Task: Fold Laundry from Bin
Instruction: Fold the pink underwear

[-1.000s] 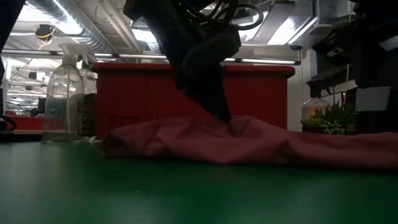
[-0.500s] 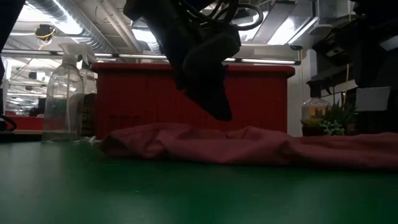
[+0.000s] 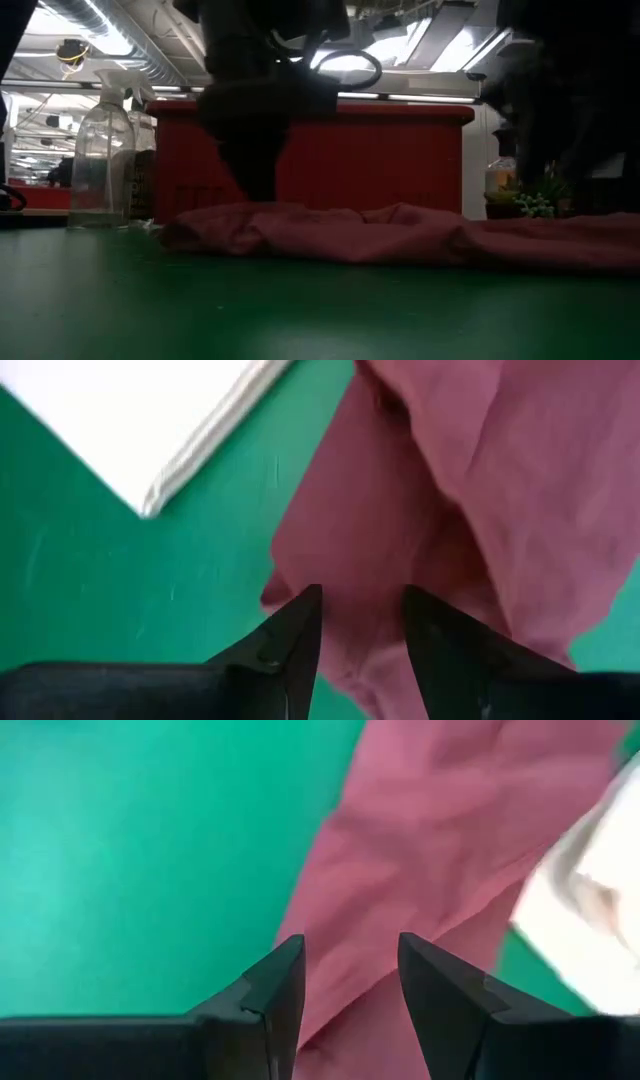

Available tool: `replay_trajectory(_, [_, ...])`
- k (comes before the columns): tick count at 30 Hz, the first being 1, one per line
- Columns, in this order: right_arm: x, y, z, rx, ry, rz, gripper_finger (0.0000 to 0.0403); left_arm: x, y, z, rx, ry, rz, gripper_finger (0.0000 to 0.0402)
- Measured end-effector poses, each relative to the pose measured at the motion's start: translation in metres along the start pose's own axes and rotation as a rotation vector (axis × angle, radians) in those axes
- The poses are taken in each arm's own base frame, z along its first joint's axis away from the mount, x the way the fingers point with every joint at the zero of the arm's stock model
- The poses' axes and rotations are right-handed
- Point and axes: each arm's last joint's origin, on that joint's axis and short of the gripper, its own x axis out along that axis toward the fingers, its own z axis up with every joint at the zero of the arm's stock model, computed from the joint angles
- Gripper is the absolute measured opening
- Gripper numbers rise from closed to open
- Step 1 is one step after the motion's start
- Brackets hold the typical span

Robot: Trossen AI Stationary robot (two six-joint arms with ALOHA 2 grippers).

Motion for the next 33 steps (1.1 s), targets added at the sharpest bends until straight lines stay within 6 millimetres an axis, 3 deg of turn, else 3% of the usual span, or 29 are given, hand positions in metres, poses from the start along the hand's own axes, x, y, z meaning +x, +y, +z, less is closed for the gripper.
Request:
replay_trajectory(6, [0.033,0.003,-0.012,-0.013,0.140,0.031,0.0163,0.002,-0.003,-0.002,0.011,0.005,0.019,0.0135])
replay_trajectory(10, [0.042,0.005,-0.015,-0.014,0.180,0.070,0.0163,0.007,-0.001,-0.005,0.016,0.037,0.063,0.0135])
replay_trajectory(16, [0.040,0.005,-0.017,-0.017,0.209,0.081,0.0163,0.015,0.000,-0.014,-0.004,0.084,0.082,0.0135])
replay_trajectory(33, [0.036,0.005,-0.020,-0.021,0.236,0.096,0.0163,0.007,-0.010,-0.026,-0.063,0.177,0.059,0.0135])
